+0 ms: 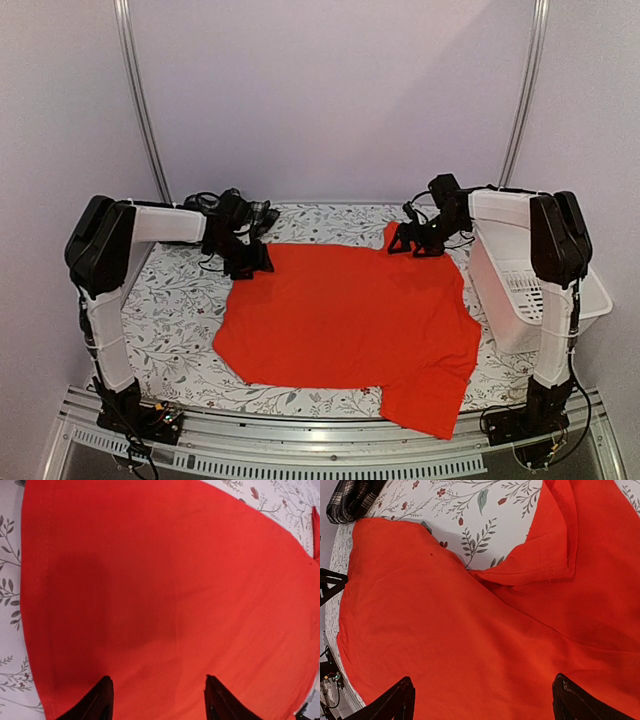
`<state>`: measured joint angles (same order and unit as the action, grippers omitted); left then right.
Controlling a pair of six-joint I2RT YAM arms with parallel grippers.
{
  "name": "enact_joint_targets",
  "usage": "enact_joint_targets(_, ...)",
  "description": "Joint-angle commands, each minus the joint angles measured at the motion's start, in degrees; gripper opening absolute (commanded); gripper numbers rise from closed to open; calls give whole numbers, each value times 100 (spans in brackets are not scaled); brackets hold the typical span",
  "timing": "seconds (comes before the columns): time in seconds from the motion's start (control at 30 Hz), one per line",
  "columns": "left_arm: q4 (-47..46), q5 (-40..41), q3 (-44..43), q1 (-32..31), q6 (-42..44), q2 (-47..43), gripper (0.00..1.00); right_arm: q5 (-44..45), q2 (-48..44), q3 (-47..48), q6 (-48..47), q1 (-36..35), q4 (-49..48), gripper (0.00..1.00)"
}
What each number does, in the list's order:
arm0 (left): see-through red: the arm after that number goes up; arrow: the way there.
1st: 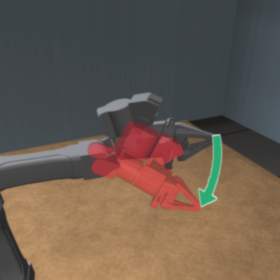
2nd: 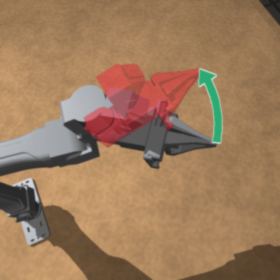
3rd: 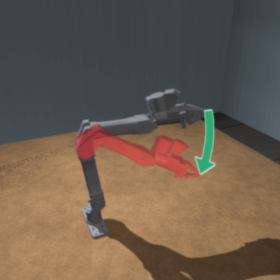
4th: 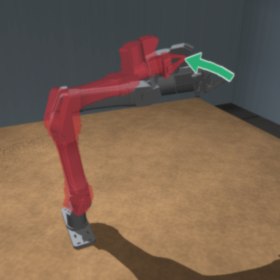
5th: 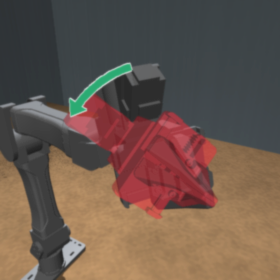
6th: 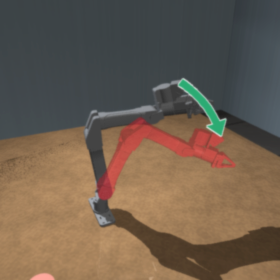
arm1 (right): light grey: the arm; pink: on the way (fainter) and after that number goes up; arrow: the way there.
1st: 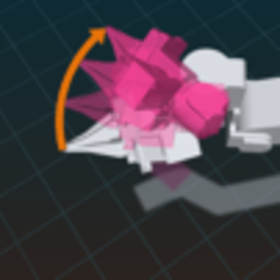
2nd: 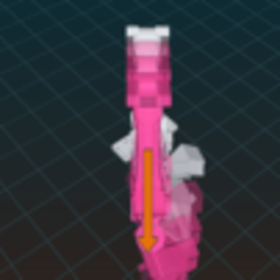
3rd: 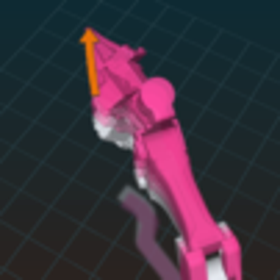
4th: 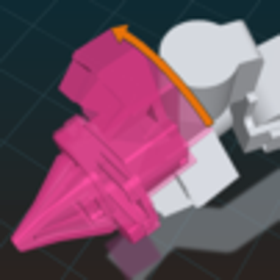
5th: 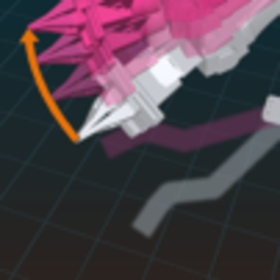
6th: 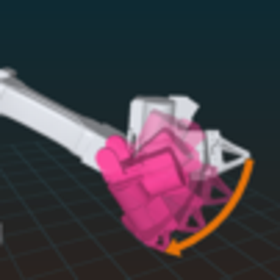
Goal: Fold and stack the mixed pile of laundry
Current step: Move the flattened T-shirt to the center of the board.
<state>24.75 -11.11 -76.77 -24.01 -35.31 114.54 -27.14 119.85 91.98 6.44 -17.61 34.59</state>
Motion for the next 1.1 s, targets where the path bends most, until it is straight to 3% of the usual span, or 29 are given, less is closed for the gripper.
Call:
enact_joint_targets(0.0,137,276,-58,136,-74,157,61,166,463,364,-38,10,4,94)
enact_joint_targets(0.53,369,552,298,813,-238,407,55,482,1881,1987,-11,-44,281,92)
enact_joint_targets(0.87,322,750,1168,1370,-198,-76,52,271,1974,2131,116,-486,163,92)
enact_joint_targets(0.97,225,543,1073,1436,14,-81,55,264,2139,2456,184,-499,224,93)
enact_joint_targets(1.07,27,148,863,1434,228,-153,66,279,2284,2983,158,-498,376,94)
